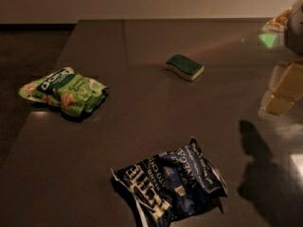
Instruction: Move sponge near green rice chip bag
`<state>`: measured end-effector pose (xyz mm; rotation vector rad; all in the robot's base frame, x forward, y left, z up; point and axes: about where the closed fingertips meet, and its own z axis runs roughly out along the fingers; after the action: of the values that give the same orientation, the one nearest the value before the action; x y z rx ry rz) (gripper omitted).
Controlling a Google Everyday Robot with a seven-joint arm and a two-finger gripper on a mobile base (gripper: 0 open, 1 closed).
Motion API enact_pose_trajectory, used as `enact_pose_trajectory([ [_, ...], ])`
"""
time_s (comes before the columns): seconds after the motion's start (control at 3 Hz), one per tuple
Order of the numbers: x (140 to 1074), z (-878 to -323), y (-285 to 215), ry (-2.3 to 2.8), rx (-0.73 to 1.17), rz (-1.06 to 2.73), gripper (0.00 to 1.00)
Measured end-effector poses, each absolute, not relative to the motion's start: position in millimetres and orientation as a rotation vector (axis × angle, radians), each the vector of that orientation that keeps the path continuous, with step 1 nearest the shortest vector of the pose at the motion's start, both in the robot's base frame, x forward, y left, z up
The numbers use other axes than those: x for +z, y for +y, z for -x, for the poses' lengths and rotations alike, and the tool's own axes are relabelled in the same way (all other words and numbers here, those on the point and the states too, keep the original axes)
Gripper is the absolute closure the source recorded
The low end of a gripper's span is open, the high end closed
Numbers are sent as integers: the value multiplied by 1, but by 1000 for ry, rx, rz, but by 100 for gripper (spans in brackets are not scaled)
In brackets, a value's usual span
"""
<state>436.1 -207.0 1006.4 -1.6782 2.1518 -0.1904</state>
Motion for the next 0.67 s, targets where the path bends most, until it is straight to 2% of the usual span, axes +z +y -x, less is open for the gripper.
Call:
enact_pose_trajectory([
  [0.67, 1006, -456, -205, 2159, -182, 1612, 0],
])
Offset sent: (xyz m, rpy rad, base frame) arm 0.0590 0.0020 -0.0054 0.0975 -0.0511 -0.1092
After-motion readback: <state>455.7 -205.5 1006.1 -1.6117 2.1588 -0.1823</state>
